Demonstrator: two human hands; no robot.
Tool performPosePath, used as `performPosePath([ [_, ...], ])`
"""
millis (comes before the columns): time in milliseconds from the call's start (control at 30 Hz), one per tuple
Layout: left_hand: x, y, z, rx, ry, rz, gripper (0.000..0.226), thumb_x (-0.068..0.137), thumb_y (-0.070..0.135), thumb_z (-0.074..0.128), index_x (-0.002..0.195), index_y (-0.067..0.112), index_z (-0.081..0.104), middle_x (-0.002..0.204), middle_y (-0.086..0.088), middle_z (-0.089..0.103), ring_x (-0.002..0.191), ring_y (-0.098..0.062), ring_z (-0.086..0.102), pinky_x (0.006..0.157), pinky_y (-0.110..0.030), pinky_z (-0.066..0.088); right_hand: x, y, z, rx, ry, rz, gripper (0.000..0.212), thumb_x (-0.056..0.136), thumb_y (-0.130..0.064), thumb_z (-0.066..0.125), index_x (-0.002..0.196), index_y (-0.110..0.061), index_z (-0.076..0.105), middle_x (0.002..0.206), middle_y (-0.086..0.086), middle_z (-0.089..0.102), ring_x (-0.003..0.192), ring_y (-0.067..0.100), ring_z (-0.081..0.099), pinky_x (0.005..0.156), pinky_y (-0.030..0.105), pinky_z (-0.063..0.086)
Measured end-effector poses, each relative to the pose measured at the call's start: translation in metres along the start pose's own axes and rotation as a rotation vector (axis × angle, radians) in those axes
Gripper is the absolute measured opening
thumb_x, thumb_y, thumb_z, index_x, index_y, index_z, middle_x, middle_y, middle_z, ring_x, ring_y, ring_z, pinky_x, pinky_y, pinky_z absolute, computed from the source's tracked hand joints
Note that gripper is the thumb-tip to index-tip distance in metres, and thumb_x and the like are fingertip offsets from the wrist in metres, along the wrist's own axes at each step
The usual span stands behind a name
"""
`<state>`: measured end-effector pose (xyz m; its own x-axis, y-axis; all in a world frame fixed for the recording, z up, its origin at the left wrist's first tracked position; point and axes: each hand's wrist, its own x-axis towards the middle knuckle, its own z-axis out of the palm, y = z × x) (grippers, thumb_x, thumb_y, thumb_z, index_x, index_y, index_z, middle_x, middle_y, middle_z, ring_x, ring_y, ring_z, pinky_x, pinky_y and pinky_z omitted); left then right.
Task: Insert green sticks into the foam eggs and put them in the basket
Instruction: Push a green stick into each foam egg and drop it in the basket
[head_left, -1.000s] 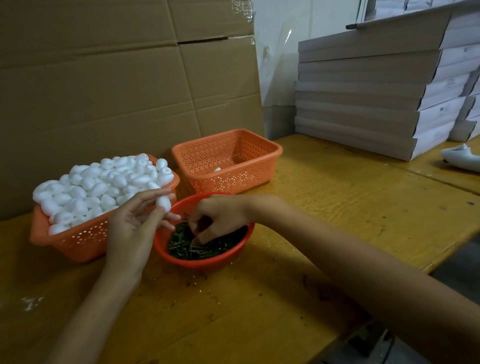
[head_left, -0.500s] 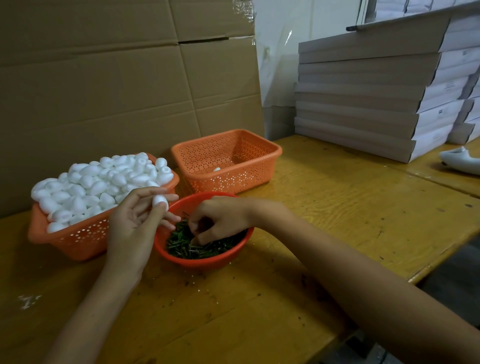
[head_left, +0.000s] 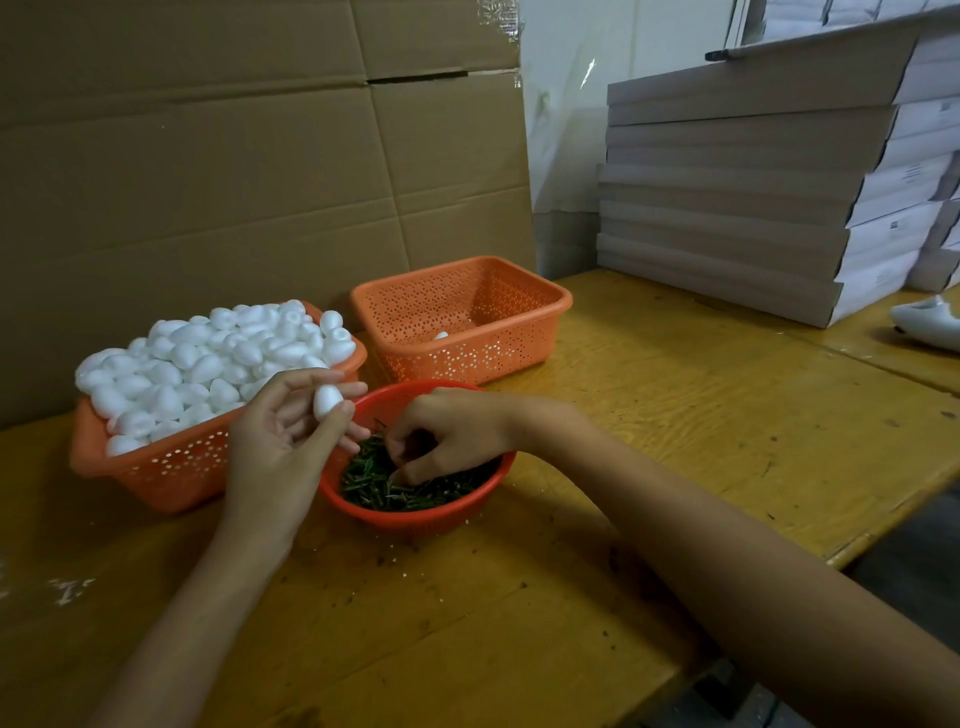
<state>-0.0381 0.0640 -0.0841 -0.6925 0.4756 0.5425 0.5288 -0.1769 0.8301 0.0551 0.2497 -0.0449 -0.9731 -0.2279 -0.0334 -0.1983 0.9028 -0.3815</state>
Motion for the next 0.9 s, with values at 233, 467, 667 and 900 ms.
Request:
performPosePath([
  [233, -0.0005, -0.0002, 0.0, 0.009, -0.002, -0.001, 0.023, 0.099, 0.0, 0.069, 0.109, 0.021, 0.068, 0.114, -0.001, 0.08, 0.083, -0.024, 0.078, 0.07, -0.026, 0.063, 0.0002, -0.0002, -0.0003, -0.01, -0.007, -0.003, 0.006, 0.1, -0.024, 0.068, 0.095, -0.02, 0.067, 0.085, -0.008, 0.062, 0.073, 0.005, 0.053, 0.068, 0.02, 0.038],
  [467, -0.002, 0.003, 0.0016, 0.0, -0.004, -0.01, 0.027, 0.092, -0.001, 0.076, 0.106, 0.021, 0.072, 0.115, 0.001, 0.079, 0.083, -0.021, 0.079, 0.07, -0.023, 0.063, -0.0006, -0.0005, -0.0007, -0.015, -0.01, -0.002, 0.006, 0.1, -0.024, 0.068, 0.099, -0.019, 0.068, 0.091, -0.006, 0.065, 0.079, 0.008, 0.056, 0.072, 0.026, 0.042],
  [667, -0.0006, 0.0023, 0.0004, 0.01, -0.001, -0.007, 0.027, 0.095, 0.001, 0.074, 0.106, 0.026, 0.073, 0.115, 0.0, 0.078, 0.084, -0.023, 0.079, 0.069, -0.024, 0.063, -0.0001, 0.0001, -0.0002, -0.011, -0.007, 0.003, 0.008, 0.101, -0.025, 0.068, 0.099, -0.017, 0.069, 0.094, -0.001, 0.067, 0.084, 0.015, 0.059, 0.074, 0.027, 0.043],
  [900, 0.0012, 0.0003, 0.0004, 0.003, -0.006, -0.013, 0.022, 0.103, -0.001, 0.061, 0.112, 0.017, 0.068, 0.114, -0.001, 0.079, 0.083, -0.026, 0.078, 0.069, -0.027, 0.063, 0.0005, 0.0027, 0.0018, -0.001, 0.013, -0.008, 0.012, 0.1, -0.027, 0.069, 0.097, -0.015, 0.071, 0.088, -0.005, 0.065, 0.076, 0.01, 0.055, 0.068, 0.022, 0.038],
])
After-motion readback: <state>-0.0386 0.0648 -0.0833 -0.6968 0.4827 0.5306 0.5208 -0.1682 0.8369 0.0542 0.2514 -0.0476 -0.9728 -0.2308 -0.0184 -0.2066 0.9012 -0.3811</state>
